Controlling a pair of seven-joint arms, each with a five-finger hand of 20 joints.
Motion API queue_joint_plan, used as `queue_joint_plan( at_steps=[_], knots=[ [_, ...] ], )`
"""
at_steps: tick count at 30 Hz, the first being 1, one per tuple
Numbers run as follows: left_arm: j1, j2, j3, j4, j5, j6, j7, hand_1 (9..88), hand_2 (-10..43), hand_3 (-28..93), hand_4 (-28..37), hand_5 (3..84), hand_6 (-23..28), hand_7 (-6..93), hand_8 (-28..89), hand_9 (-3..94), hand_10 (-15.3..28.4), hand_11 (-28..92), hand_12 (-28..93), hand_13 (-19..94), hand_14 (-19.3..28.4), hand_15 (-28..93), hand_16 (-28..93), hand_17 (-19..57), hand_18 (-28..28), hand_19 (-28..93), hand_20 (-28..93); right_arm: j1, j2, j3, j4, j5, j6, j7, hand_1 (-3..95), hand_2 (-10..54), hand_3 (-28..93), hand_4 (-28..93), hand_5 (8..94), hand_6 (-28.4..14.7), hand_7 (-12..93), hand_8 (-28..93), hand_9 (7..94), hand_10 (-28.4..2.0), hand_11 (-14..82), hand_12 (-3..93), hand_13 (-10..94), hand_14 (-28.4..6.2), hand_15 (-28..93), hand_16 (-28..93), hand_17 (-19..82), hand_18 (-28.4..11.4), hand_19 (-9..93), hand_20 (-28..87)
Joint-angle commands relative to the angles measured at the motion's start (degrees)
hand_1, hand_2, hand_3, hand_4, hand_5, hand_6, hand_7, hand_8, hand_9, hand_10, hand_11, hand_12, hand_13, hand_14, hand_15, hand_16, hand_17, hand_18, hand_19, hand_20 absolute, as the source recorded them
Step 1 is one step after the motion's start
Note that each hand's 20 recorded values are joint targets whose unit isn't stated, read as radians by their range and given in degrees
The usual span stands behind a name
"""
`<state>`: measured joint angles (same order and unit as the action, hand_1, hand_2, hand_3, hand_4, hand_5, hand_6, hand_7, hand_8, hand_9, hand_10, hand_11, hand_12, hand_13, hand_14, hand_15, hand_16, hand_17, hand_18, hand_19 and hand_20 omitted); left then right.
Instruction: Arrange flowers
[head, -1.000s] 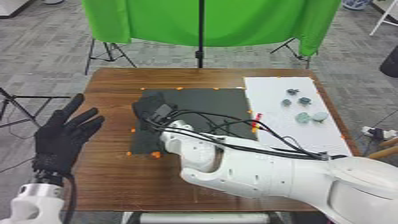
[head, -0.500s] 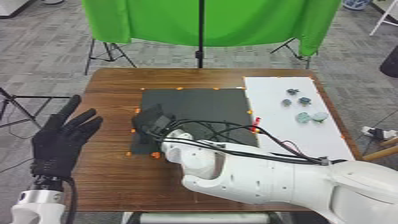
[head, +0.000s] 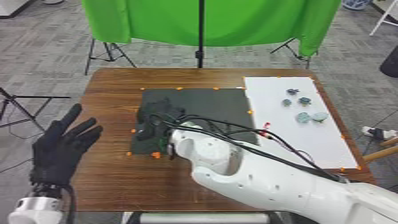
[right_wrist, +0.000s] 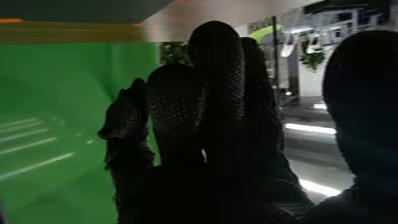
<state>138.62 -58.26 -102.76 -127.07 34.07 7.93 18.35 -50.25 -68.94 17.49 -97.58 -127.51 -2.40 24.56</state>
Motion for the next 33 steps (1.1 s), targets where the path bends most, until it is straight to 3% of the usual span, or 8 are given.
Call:
queue_joint_plan(
  at_steps=[1, 4, 7, 11, 21, 23, 25, 33],
  knots=[
    [5.48, -1.16, -0.06, 0.09, -1.55, 1.30, 1.24, 16.3, 6.2, 76, -28.3, 30.1, 4.4, 12.1, -10, 30.6, 18.9, 21, 12, 21, 28.2, 46, -6, -11.3, 28.4, 51, 5, -4.86, 10.40, 8.28, -9.27, 3.16, 5.13, 3.70, 29.4, -9.5, 71, -28, 59.0, 0.4, 14, -12, 71.9, -11.3, 51.3, 20.6, 63, -10.0, 80, 21, 21, -24.5, 82, 54],
    [6.21, -1.68, 0.42, 0.33, -4.01, 0.83, 2.80, 16.3, 6.2, 76, -28.3, 30.1, 4.4, 12.1, -10, 30.7, 18.9, 21, 12, 21, 28.2, 46, -6, -11.2, 28.4, 51, 5, -9.59, 14.50, 15.26, -12.66, 6.34, 7.38, 6.34, 29.7, -9.5, 71, -28, 59.2, 0.4, 14, -12, 71.6, -11.6, 50.1, 19.8, 63, -10.4, 80, 20, 20, -24.5, 81, 54],
    [6.29, -2.68, 0.41, 0.26, -2.99, 1.05, 2.22, 16.3, 6.1, 76, -28.3, 30.1, 4.4, 12.2, -10, 30.8, 19.0, 21, 12, 21, 28.2, 46, -6, -11.2, 28.4, 51, 5, -14.52, 19.13, 22.17, -15.31, 7.86, 9.45, 9.40, 29.4, -9.5, 72, -28, 59.4, 0.1, 14, -12, 70.6, -11.8, 45.1, 17.9, 60, -11.0, 77, 18, 19, -24.4, 79, 54],
    [6.68, -3.02, 0.57, 0.08, -2.93, 0.92, 2.77, 16.2, 6.1, 76, -28.3, 30.2, 4.4, 12.2, -10, 30.9, 18.9, 21, 12, 21, 28.2, 46, -6, -11.1, 28.4, 51, 5, -22.37, 25.59, 30.94, -17.86, 8.45, 13.40, 13.70, 30.2, -9.5, 73, -28, 59.3, -0.1, 14, -12, 69.1, -12.1, 39.5, 16.5, 58, -11.2, 74, 16, 17, -24.2, 76, 52],
    [4.92, -4.23, 1.77, 0.37, -2.14, 0.90, 2.49, 16.1, 6.0, 76, -28.3, 30.2, 4.3, 12.3, -10, 30.9, 19.0, 21, 12, 21, 28.2, 46, -6, -10.9, 28.4, 52, 6, -34.18, 31.92, 44.81, -15.05, 5.84, 17.10, 23.62, 32.0, -9.5, 76, -28, 60.0, -0.2, 15, -12, 65.9, -13.5, 31.1, 15.4, 56, -12.3, 70, 13, 17, -24.2, 75, 50],
    [3.86, -4.04, 2.66, 0.56, -2.53, 1.19, 3.21, 16.1, 6.1, 76, -28.3, 30.2, 4.4, 12.2, -10, 30.9, 19.0, 21, 12, 21, 28.2, 46, -6, -10.9, 28.4, 51, 6, -35.18, 32.72, 45.50, -14.12, 4.57, 17.11, 26.08, 33.2, -9.5, 77, -28, 60.1, 0.0, 16, -13, 65.5, -13.5, 30.3, 15.4, 56, -12.3, 70, 13, 17, -23.7, 75, 50],
    [3.13, -4.22, 2.68, 0.70, -1.85, 0.60, 2.37, 16.1, 6.1, 76, -28.3, 30.3, 4.4, 12.2, -10, 31.0, 19.1, 21, 12, 21, 28.2, 46, -6, -10.9, 28.4, 51, 6, -35.92, 33.38, 45.73, -13.19, 4.09, 16.20, 27.32, 33.7, -9.5, 78, -28, 60.2, 0.2, 16, -13, 65.2, -13.6, 29.8, 15.4, 56, -12.6, 70, 13, 17, -23.5, 75, 50],
    [3.95, -3.71, 2.87, 0.54, -2.36, 0.96, 3.28, 16.2, 6.1, 76, -28.3, 30.3, 4.4, 12.1, -10, 30.9, 19.1, 21, 12, 21, 28.2, 46, -6, -10.9, 28.4, 51, 6, -29.09, 34.37, 35.38, -6.36, 2.05, 14.43, 29.38, 33.7, -9.5, 79, -28, 59.2, 0.9, 16, -13, 62.7, -14.1, 27.8, 15.3, 55, -12.7, 70, 12, 17, -23.6, 75, 49]
  ],
)
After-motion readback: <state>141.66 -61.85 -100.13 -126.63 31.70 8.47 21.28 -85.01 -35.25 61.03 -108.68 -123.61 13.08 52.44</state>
